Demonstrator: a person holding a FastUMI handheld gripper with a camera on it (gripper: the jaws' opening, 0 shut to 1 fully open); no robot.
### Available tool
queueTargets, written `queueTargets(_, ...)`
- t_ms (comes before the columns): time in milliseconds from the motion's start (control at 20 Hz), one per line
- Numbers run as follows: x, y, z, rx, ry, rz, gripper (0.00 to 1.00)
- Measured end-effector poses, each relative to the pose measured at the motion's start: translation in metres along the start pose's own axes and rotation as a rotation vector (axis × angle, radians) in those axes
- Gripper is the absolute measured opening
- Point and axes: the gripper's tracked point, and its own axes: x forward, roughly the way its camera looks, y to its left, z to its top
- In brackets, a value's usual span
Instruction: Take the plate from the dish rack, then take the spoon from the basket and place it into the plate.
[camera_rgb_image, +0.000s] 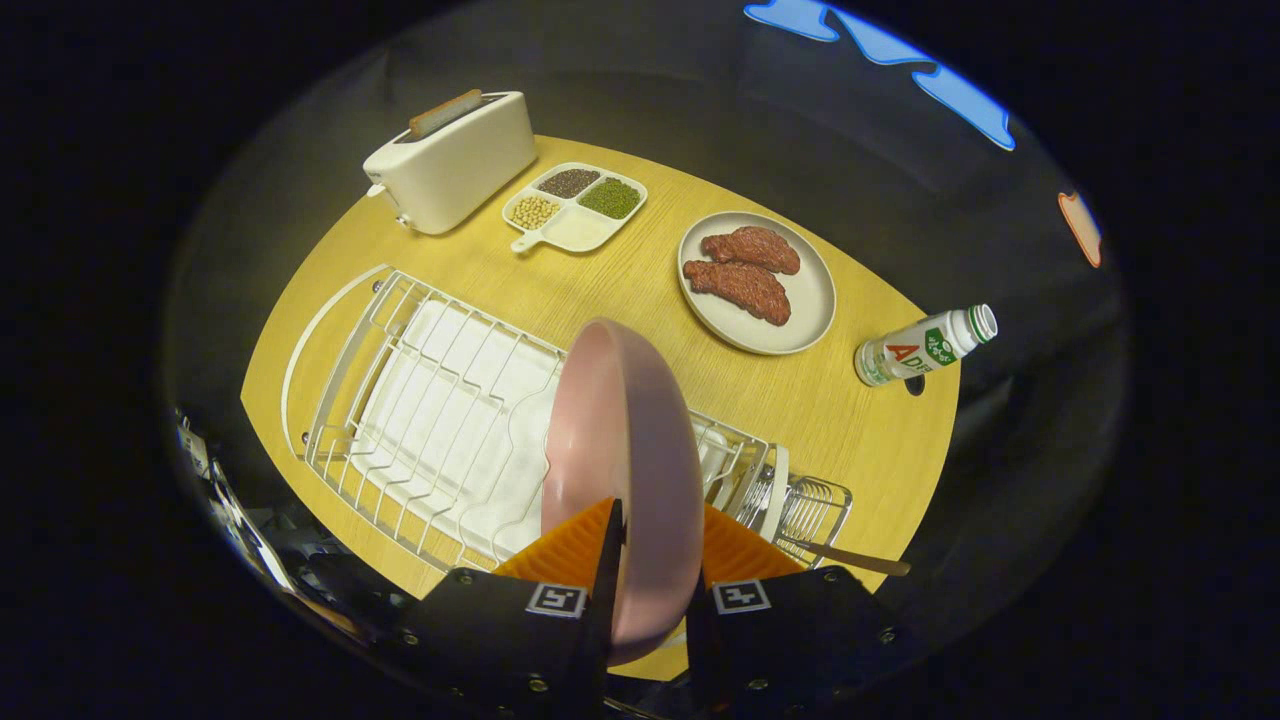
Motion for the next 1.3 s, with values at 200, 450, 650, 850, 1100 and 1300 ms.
queueTargets(200,0.001,-0.002,0.005,-0.03,-0.003,-0.006,0.32)
queueTargets(450,0.0,-0.002,0.01,-0.068,-0.007,0.007,0.31)
queueTargets(650,-0.002,-0.001,0.015,-0.117,-0.019,0.013,0.31)
queueTargets(850,-0.007,-0.004,0.023,-0.177,-0.042,0.002,0.31)
queueTargets(1100,-0.026,-0.007,0.025,-0.097,-0.075,0.054,0.31)
queueTargets(1300,-0.013,-0.024,0.016,0.001,-0.093,0.024,0.16)
